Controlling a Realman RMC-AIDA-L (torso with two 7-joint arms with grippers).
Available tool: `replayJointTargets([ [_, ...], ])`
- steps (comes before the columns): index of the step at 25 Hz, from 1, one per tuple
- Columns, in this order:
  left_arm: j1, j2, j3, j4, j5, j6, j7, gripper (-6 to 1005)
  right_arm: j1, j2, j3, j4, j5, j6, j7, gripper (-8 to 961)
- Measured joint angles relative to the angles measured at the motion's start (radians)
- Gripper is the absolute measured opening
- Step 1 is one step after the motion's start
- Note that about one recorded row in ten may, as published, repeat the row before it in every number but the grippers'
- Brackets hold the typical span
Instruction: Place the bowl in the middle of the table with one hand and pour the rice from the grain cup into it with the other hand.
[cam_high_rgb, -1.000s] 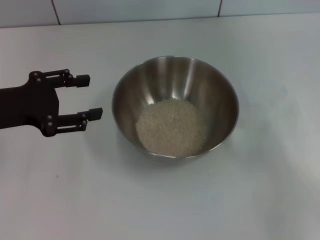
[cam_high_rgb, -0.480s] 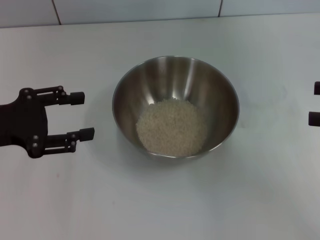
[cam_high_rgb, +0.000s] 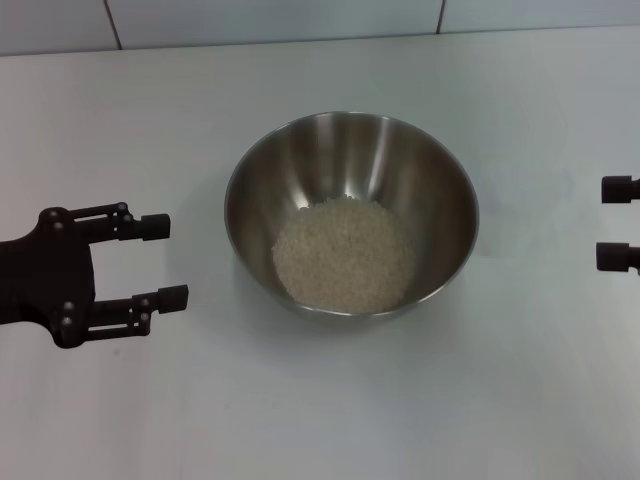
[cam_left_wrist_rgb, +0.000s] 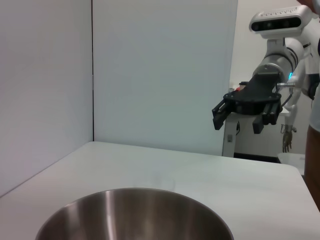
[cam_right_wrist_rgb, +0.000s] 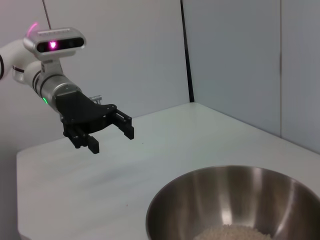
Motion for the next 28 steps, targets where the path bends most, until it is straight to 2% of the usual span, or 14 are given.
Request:
replayJointTargets([
  [8,0.001,-0.004,0.005,-0.013,-0.004,0.006,0.006,724,-0.019,0.015,0.007,0.037,-0.002,-0.009,-0.054,738],
  [9,0.001,-0.004,0.005,-0.013,-0.004,0.006,0.006,724,-0.019,0.025,0.006,0.037,-0.001,-0.011,-0.069,737],
  [10,0.0,-0.007,0.008,-0.013,-0.005,0.009,0.006,724,-0.019,0.025,0.006,0.037,-0.001,-0.011,-0.069,737],
  [11,-0.001,-0.008,0.009,-0.014,-0.005,0.012,0.008,724,-0.014,0.037,0.004,0.038,0.001,-0.011,-0.09,737],
  [12,-0.001,-0.008,0.009,-0.014,-0.005,0.012,0.008,724,-0.014,0.037,0.004,0.038,0.001,-0.011,-0.09,737],
  [14,-0.001,-0.009,0.009,-0.014,-0.005,0.012,0.011,724,0.003,0.053,0.008,0.038,0.003,-0.011,-0.122,737],
  [16,0.001,-0.01,0.01,-0.015,-0.005,0.013,0.02,724,0.016,0.059,0.006,0.038,0.004,-0.008,-0.131,737],
  [28,0.003,-0.01,0.01,-0.015,-0.005,0.015,0.015,724,0.086,0.062,-0.038,0.067,0.001,-0.004,-0.133,738],
])
